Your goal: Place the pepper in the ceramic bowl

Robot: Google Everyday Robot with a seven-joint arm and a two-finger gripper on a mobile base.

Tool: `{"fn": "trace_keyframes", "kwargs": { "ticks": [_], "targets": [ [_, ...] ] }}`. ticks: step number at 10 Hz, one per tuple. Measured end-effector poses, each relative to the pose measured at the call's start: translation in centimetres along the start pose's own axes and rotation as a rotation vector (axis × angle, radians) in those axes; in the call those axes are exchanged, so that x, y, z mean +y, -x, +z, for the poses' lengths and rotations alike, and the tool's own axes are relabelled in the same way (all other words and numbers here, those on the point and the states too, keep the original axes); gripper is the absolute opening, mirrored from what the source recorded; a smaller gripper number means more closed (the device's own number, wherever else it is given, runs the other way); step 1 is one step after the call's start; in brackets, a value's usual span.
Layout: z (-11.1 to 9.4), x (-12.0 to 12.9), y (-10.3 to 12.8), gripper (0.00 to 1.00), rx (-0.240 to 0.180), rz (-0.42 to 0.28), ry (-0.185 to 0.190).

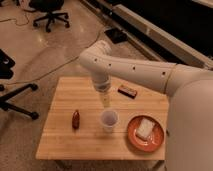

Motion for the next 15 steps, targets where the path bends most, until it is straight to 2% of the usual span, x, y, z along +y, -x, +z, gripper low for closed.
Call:
{"fn": "trace_keyframes", "kwargs": {
  "ticks": [3, 7, 9, 13, 15],
  "targets": [
    [-0.1, -0.3, 2.4, 0.80, 0.004, 0.001, 0.002],
    [0.0, -0.3, 2.5, 0.80, 0.013, 0.006, 0.012],
    [0.0, -0.3, 4.5, 0.80, 0.020, 0.008, 0.020],
    [-0.3, -0.2, 4.6, 0.80, 0.030, 0.027, 0.027],
    [-0.5, -0.3, 6.5, 0.80, 0.034, 0.035, 0.026]
  ]
}}
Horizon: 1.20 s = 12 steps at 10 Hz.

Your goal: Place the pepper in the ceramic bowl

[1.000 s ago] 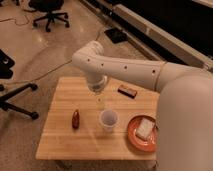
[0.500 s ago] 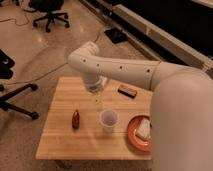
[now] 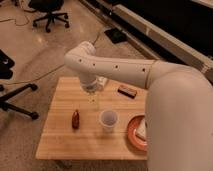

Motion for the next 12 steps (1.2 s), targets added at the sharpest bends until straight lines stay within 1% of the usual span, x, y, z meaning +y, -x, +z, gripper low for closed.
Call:
{"fn": "trace_keyframes", "kwargs": {
  "ticks": [1, 2, 5, 7, 9, 12],
  "targets": [
    [-0.3, 0.0, 1.0, 0.80, 0.004, -0.001, -0.003],
    [-0.3, 0.0, 1.3, 0.80, 0.009, 0.001, -0.003],
    [0.1, 0.1, 1.0, 0.80, 0.017, 0.043, -0.005],
    [0.0, -0.1, 2.6, 0.80, 0.026, 0.043, -0.022],
    [0.3, -0.1, 2.5, 0.80, 0.040, 0.074, -0.026],
    [0.7, -0.4, 3.1, 0.80, 0.050, 0.080, -0.035]
  ]
}}
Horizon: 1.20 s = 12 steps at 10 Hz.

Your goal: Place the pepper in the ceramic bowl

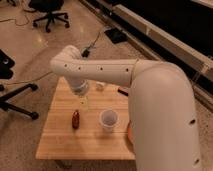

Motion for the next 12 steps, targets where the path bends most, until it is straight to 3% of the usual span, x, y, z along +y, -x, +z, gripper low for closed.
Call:
{"fn": "trace_keyframes", "kwargs": {
  "ticks": [5, 12],
  "targets": [
    [0.7, -0.1, 1.1, 0.80, 0.020, 0.040, -0.020],
    [2.8, -0.7, 2.1, 0.80, 0.017, 0.086, -0.002]
  ]
}}
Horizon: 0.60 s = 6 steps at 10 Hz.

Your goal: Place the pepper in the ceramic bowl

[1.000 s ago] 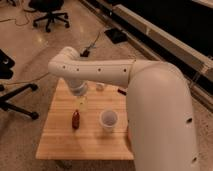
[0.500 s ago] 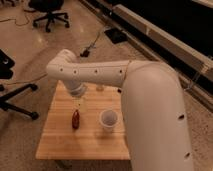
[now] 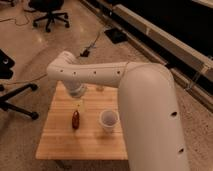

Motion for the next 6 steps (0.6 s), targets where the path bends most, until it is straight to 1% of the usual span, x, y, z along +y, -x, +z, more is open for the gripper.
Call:
{"fn": "trace_keyframes", "kwargs": {
  "ticks": [6],
  "targets": [
    [1.5, 0.1, 0.7, 0.80, -0.015, 0.051, 0.017]
  ]
}}
